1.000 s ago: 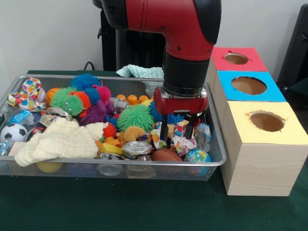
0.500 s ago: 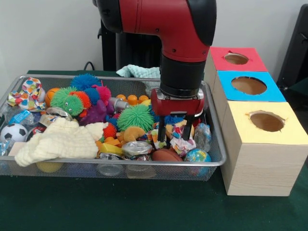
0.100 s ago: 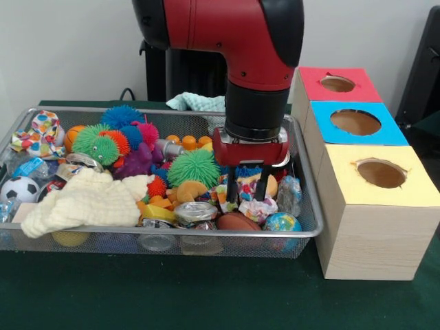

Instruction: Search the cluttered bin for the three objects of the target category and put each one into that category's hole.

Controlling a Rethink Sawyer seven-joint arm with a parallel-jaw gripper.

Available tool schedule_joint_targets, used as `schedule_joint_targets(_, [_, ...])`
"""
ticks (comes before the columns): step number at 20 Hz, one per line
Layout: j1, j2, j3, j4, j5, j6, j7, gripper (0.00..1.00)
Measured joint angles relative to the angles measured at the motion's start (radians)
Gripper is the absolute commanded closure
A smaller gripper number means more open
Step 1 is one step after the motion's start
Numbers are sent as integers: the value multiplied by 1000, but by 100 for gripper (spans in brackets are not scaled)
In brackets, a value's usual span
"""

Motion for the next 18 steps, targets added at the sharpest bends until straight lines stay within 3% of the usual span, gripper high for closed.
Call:
schedule_joint_targets(5, [-47,9,55,16,38,10,0,100])
schedule_joint_targets(12, [-110,27,112,17,86,101,0,100])
schedule_joint_targets(18, [-118,27,133,18,87,111,0,100])
